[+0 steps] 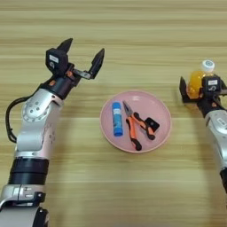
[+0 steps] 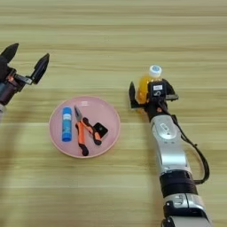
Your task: Move the objects on the table
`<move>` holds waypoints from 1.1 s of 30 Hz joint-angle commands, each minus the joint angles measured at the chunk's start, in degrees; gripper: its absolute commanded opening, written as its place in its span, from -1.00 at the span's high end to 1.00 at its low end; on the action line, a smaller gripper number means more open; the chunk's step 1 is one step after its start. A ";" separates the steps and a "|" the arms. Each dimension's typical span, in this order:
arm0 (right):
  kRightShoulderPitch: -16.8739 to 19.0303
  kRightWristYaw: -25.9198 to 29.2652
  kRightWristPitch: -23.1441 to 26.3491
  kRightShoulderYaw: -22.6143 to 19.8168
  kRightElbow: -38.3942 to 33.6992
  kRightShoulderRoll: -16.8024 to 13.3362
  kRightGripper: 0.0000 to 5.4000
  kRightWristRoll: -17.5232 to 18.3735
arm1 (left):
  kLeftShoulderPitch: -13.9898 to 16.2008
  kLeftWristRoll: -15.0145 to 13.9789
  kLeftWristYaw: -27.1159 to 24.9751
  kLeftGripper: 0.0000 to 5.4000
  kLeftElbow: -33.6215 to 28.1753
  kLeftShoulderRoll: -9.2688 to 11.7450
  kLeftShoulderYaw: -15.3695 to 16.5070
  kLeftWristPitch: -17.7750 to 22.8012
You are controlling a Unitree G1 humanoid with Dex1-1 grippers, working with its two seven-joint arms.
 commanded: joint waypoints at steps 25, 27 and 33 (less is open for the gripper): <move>1.77 4.14 0.38 4.10 -29.17 -1.58 -1.00 -2.11 | 0.77 1.81 1.47 -1.00 0.44 -1.28 -0.63 -1.26; 1.65 7.46 4.15 5.10 -31.65 -2.34 -1.00 0.44 | 1.07 2.35 2.65 -1.00 0.62 -1.93 -0.41 -1.32; 1.92 14.10 15.03 6.64 -36.79 -3.88 -1.00 6.60 | 1.50 5.73 5.48 -1.00 2.34 -2.83 -0.70 -3.72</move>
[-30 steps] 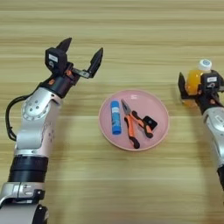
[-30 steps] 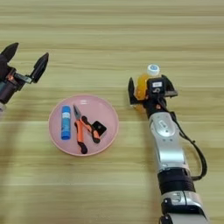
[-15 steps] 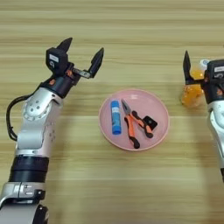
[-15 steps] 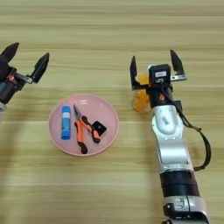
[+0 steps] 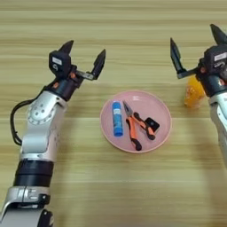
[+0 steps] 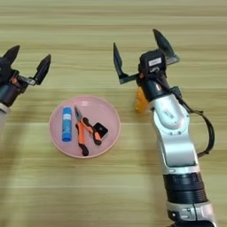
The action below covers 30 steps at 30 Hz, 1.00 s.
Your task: Move the objects on the table
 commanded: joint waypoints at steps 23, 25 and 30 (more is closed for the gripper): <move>3.90 21.59 36.65 14.97 -10.07 -16.66 -1.00 9.17 | -2.72 7.86 10.18 -1.00 13.91 -2.42 0.54 -9.61; 3.77 22.28 36.83 15.71 -9.70 -17.13 -1.00 8.75 | -3.03 8.00 10.50 -1.00 14.60 -2.46 0.41 -10.10; 4.31 23.29 35.83 17.97 -8.77 -18.28 -1.00 6.59 | -3.22 8.12 10.94 -1.00 15.25 -2.61 0.22 -10.76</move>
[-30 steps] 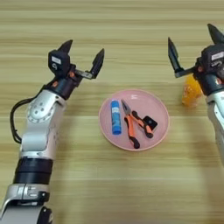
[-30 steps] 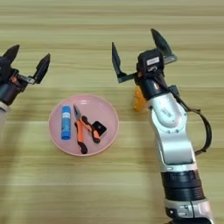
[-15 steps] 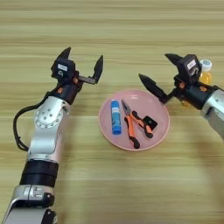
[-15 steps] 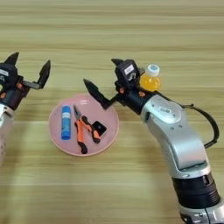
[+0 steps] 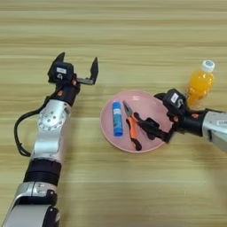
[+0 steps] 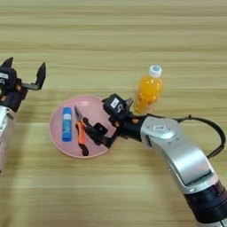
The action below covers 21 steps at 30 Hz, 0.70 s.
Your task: Move the objects on the table
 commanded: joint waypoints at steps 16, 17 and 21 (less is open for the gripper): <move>2.73 2.38 -4.81 6.41 3.08 -2.40 -1.00 -7.41 | -0.89 0.60 0.45 -1.00 0.67 -0.14 -0.27 -1.17; 2.82 2.39 -5.57 6.81 3.32 -2.55 -1.00 -8.16 | -0.85 0.59 0.42 -1.00 0.62 -0.15 -0.29 -1.18; 2.85 1.62 -8.63 7.07 4.50 -2.17 -1.00 -10.55 | -0.67 0.58 0.40 -1.00 0.29 -0.16 -0.36 -1.07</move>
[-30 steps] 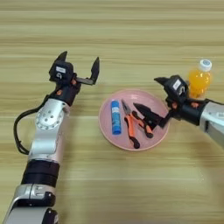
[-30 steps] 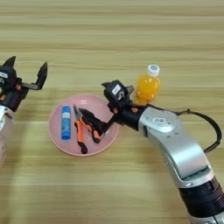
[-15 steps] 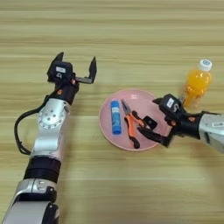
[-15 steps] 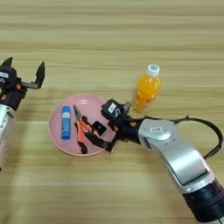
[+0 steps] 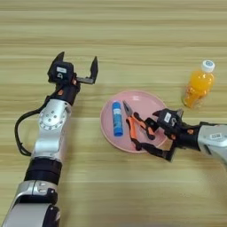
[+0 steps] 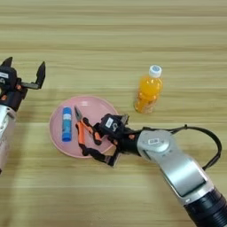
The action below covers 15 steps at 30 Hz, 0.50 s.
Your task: Move the objects on the table
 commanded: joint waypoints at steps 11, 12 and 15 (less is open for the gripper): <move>-0.15 -1.04 -10.56 1.05 4.28 0.64 -1.00 -7.36 | 0.28 0.40 -0.37 -1.00 -0.33 -0.39 -0.40 -0.54; -0.18 -1.08 -10.92 1.09 4.61 0.74 -1.00 -7.76 | 0.37 0.38 -0.43 -1.00 -0.43 -0.39 -0.41 -0.53; -0.20 -0.97 -11.63 1.05 5.24 0.99 -1.00 -8.36 | 0.36 0.31 -0.54 -1.00 -0.61 -0.36 -0.34 -0.45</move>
